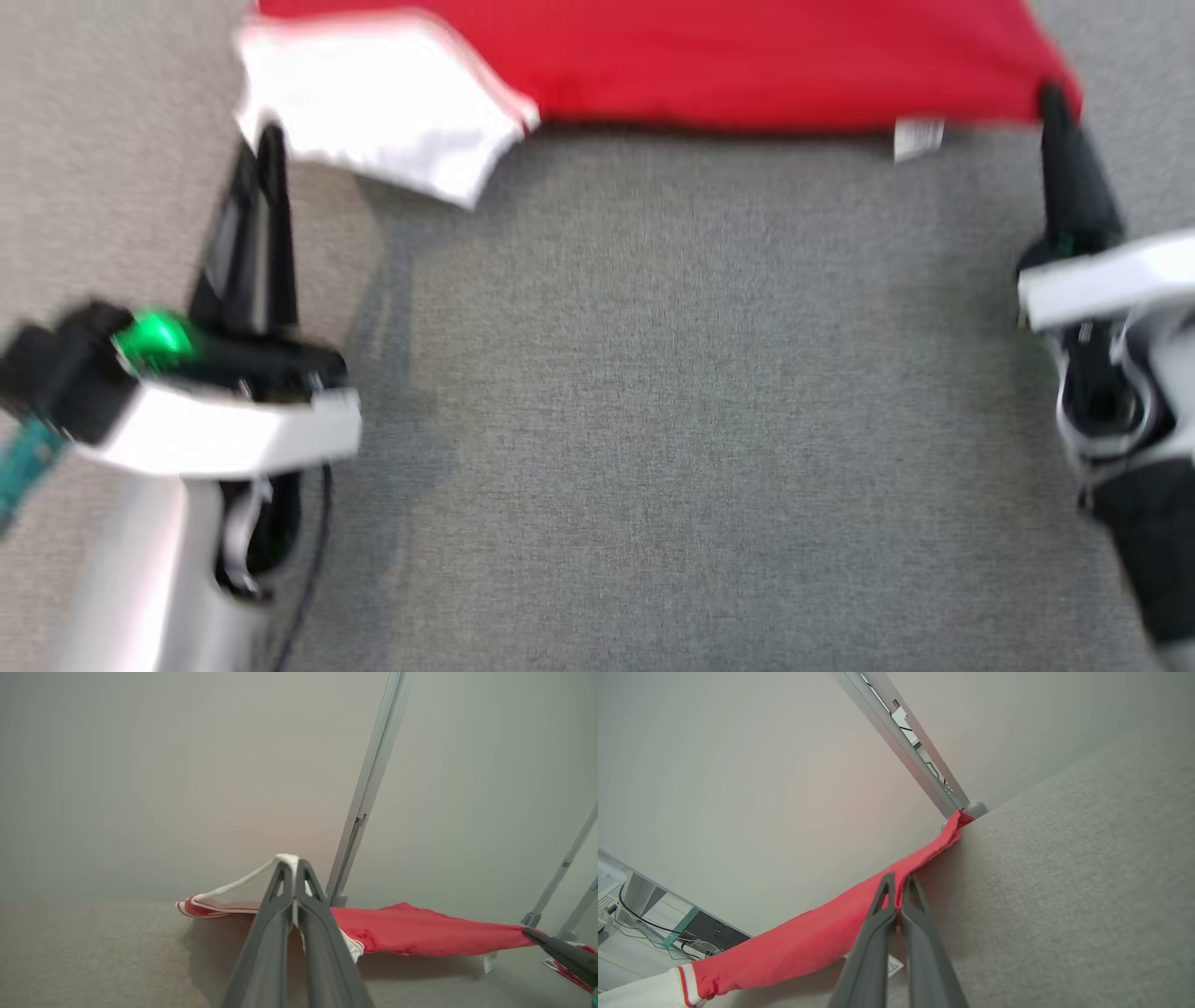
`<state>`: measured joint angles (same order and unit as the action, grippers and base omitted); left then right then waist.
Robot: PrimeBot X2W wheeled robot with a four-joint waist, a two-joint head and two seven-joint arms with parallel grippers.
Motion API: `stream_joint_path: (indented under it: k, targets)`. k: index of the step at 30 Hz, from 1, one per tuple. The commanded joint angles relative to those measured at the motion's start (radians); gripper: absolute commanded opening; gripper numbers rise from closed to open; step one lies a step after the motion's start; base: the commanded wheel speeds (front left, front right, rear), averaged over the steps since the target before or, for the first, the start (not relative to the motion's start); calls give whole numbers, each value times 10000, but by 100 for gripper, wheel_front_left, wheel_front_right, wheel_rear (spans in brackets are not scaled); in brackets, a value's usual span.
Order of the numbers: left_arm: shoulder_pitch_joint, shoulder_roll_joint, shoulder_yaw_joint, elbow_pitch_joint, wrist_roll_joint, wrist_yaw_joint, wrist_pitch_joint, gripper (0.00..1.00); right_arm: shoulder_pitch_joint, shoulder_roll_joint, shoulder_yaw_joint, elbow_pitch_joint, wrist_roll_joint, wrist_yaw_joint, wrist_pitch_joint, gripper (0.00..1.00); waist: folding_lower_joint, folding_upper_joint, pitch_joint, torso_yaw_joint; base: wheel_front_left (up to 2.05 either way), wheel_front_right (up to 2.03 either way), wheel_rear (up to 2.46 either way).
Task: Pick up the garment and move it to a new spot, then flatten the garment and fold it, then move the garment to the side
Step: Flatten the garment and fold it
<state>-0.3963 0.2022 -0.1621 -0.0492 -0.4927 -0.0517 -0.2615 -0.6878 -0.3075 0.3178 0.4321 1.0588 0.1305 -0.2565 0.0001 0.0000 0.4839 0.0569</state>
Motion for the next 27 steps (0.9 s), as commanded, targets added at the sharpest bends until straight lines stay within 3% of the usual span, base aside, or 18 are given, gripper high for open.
stream_joint_path:
  k: [1,7,14,27]
  targets:
    - [448,-112,51,-21,-118,77,-45,0,602,49,-147,-122,22,5,-89,0,-1,0,-704,94,0,0,0]
    - [2335,-751,280,-60,-190,31,-46,0,2822,707,-1187,-901,-426,5,-103,0,-1,0,-1884,77,0,0,0]
    - [4119,-1032,195,-660,147,12,-45,0,5174,1209,-2180,-2022,-898,5,-98,0,-1,0,-2978,235,0,0,0]
    - [6124,-478,-127,-2554,1371,637,415,0,8112,1567,-3019,-4292,-1422,5,538,0,-1,0,-3484,14,0,0,0]
